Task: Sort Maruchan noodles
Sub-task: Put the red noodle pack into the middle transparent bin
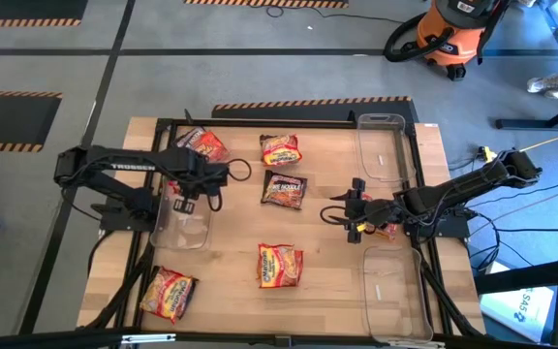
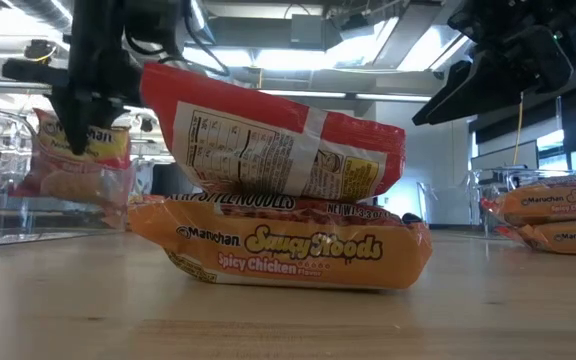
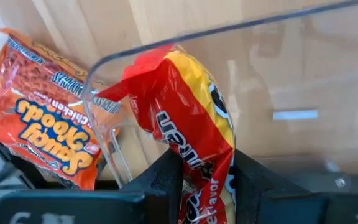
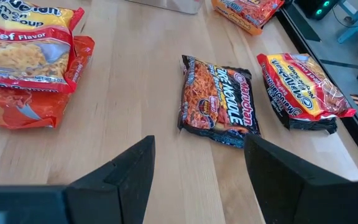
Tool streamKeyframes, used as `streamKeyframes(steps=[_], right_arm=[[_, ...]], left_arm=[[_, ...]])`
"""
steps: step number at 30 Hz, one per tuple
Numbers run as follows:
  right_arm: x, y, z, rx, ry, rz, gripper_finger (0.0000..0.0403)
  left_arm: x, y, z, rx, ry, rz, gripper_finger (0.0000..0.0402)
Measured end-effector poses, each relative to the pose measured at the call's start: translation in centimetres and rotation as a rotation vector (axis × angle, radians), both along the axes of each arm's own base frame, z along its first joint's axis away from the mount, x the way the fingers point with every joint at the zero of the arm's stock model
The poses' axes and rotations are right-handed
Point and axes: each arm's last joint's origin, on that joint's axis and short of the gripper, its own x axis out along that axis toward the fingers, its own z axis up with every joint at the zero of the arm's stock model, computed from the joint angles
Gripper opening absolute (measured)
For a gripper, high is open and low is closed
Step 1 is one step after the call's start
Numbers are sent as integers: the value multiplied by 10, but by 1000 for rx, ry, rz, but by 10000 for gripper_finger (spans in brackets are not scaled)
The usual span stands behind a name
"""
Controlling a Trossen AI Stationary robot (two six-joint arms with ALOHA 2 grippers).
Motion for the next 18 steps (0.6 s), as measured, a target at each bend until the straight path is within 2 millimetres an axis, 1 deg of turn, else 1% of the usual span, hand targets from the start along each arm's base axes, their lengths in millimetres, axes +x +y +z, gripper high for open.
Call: streamKeyframes(steps=[2, 5, 9, 12, 18], right_arm=[[0, 0, 0, 0, 0, 0, 225], [0, 0, 0, 0, -2, 1, 225], [1, 0, 1, 1, -9, 1, 225], [1, 0, 1, 2, -16, 2, 225], [1, 0, 2, -2, -22, 6, 225]], left_arm=[[4, 2, -3, 1, -30, 43, 87], [11, 3, -7, -12, -38, 53, 87], [19, 5, -16, -28, -12, 52, 86], [22, 12, -22, -24, 16, 69, 83], [21, 22, -25, -28, 63, -7, 73]])
